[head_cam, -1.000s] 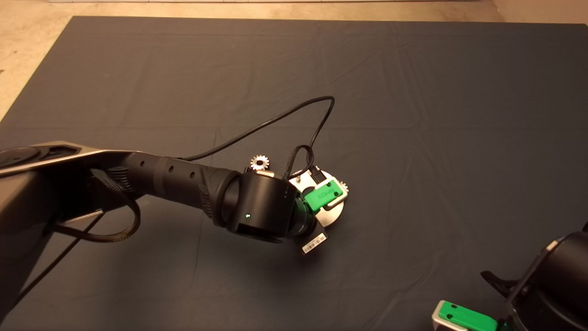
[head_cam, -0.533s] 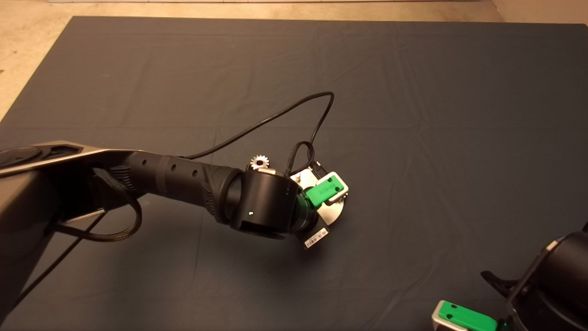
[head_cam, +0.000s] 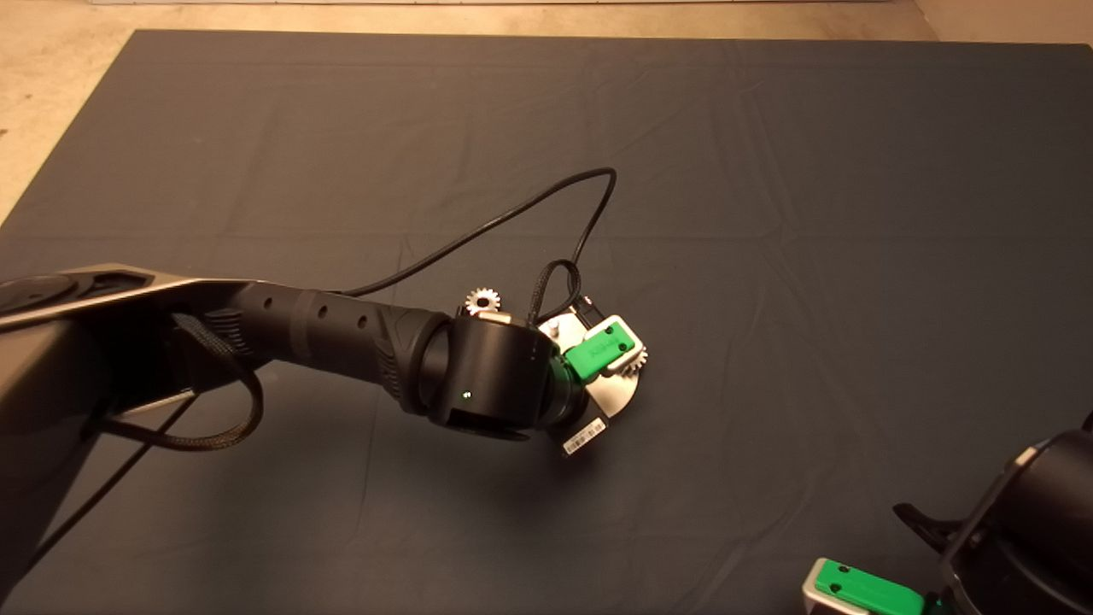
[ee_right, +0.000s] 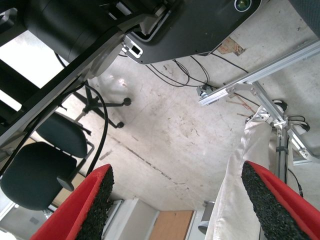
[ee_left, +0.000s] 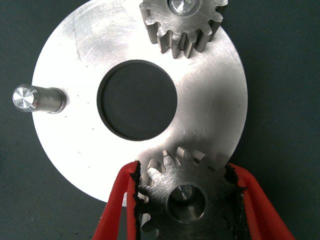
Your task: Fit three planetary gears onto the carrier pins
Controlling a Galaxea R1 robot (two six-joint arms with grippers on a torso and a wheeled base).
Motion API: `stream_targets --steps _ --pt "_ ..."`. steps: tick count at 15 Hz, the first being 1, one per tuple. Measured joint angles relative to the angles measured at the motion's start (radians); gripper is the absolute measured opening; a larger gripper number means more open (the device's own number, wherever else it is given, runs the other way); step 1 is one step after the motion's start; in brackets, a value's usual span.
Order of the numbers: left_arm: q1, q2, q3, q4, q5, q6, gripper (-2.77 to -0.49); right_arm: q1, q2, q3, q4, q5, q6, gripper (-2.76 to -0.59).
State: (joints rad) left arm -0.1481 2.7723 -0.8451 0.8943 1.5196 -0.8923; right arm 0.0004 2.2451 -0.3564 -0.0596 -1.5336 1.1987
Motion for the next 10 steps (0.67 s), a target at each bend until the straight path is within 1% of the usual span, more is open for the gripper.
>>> stream_targets --steps 10 --pt "0.001 -0.003 0.002 0.001 0.001 0.000 -2.48 0.000 0.002 0.000 0.001 0.000 0.000 -1.47"
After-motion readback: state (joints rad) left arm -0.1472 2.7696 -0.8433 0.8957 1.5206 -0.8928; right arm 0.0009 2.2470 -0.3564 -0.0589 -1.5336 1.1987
